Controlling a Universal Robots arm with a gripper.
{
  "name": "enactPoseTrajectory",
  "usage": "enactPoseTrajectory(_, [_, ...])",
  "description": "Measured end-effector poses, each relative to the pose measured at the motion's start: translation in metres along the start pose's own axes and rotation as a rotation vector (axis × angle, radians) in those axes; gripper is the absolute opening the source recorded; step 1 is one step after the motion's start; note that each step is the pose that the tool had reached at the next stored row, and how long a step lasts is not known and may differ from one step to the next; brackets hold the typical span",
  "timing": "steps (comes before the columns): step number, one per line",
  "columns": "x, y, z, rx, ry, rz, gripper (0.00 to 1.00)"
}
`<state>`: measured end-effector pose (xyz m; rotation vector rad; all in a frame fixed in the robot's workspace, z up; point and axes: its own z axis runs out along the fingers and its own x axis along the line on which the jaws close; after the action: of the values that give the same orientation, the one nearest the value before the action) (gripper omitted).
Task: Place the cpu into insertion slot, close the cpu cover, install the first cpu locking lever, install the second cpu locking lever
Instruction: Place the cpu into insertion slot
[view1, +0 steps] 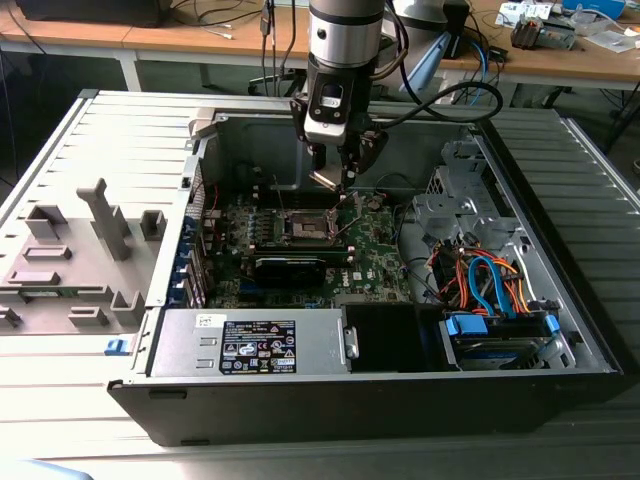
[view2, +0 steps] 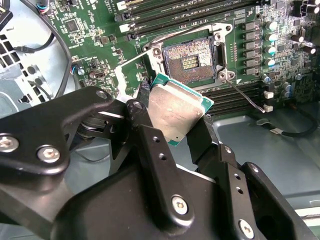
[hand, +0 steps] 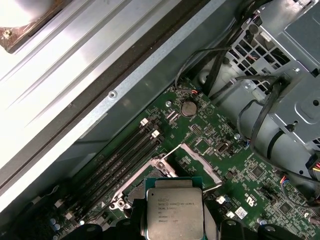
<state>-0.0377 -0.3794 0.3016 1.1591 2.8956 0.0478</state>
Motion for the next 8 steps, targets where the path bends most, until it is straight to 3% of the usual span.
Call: enactPoseTrajectory(8, [0.0000,0.0000,0.0001,0.0001,-0.0004,0.009,0.55])
